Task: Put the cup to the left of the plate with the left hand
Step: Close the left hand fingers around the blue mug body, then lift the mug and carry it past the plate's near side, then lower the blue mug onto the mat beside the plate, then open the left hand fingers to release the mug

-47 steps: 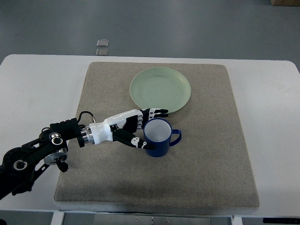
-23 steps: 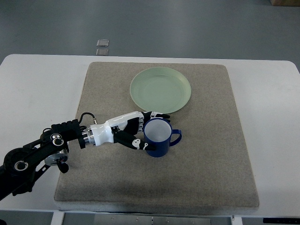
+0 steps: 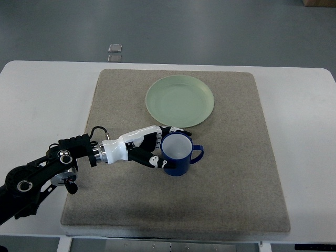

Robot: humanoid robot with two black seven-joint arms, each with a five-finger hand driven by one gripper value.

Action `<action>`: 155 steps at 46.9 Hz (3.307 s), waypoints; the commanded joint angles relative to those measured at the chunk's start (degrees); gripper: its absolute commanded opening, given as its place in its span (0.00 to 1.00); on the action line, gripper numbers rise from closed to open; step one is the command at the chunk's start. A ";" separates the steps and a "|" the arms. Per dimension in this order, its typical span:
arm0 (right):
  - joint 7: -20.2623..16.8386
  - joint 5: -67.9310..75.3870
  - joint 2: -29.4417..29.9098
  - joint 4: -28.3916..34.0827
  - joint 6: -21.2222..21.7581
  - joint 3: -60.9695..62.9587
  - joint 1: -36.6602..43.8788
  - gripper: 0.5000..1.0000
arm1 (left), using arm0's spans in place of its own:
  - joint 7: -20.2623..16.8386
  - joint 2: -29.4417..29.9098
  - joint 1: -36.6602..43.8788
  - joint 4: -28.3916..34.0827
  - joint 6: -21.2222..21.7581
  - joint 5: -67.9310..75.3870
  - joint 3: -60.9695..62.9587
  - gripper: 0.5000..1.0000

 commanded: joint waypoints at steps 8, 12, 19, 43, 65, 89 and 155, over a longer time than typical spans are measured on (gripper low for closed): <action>-0.06 0.00 0.00 0.00 0.00 0.00 0.00 0.86 | 0.00 -0.62 -0.08 0.04 0.27 2.19 0.09 0.41; 0.03 0.00 0.00 0.00 0.00 0.00 0.00 0.86 | 0.00 -0.70 -0.08 0.04 0.44 2.37 0.00 0.38; 0.02 0.00 0.00 0.00 0.00 0.00 0.00 0.86 | 0.00 -0.70 -0.16 -0.13 0.62 2.11 -0.88 0.32; -0.06 0.00 0.00 0.00 0.09 0.00 0.00 0.86 | -0.09 3.78 -3.24 0.13 0.71 1.14 -19.86 0.00; -0.06 0.00 0.00 0.00 0.09 0.00 0.00 0.86 | -1.14 3.60 -2.36 11.29 10.29 1.06 -21.98 0.00; -0.06 0.00 0.00 0.00 0.00 0.00 0.00 0.86 | -4.84 0.88 -2.36 17.71 13.80 1.32 -21.01 0.00; -0.06 0.00 0.00 0.00 0.00 0.00 0.00 0.86 | 13.70 9.05 -9.74 18.06 4.23 -35.31 -19.86 1.00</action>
